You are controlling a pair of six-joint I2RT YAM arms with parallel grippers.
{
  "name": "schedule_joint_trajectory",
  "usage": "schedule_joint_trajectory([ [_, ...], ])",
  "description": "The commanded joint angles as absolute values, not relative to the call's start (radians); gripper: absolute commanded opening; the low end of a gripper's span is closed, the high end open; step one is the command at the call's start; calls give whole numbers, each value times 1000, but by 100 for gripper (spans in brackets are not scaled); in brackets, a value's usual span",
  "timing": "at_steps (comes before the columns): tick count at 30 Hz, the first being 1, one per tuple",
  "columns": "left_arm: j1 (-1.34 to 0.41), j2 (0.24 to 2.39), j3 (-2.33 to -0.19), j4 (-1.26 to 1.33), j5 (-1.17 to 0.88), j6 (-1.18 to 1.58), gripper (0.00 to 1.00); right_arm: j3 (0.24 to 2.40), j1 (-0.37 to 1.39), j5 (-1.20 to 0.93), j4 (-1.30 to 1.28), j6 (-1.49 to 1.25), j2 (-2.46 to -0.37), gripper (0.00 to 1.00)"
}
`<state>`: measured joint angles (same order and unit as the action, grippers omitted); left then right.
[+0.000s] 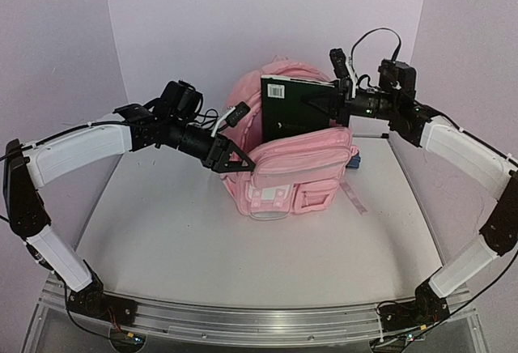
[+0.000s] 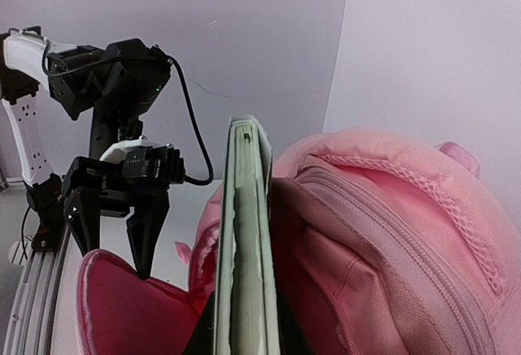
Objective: Pack the student bag
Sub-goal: Place the book in the student bag.
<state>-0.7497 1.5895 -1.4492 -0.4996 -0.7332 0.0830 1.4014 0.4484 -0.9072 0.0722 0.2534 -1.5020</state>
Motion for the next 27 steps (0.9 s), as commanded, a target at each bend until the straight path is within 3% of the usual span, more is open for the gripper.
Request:
schedule_joint_trajectory([
  [1,-767,1562,-1412,-535,-690,66,50,1435,444,-977,89,294,-1571,1],
  [11,-764,1562,-1422,-525,-626,78,49,1404,457,-934,-73,366,-1596,0],
  [18,-777,1611,-1396,-576,-665,52,26,1343,456,-725,172,157,-1435,0],
  [27,-845,1652,-1364,-593,-525,-26,13,1386,456,-813,242,28,-1417,0],
])
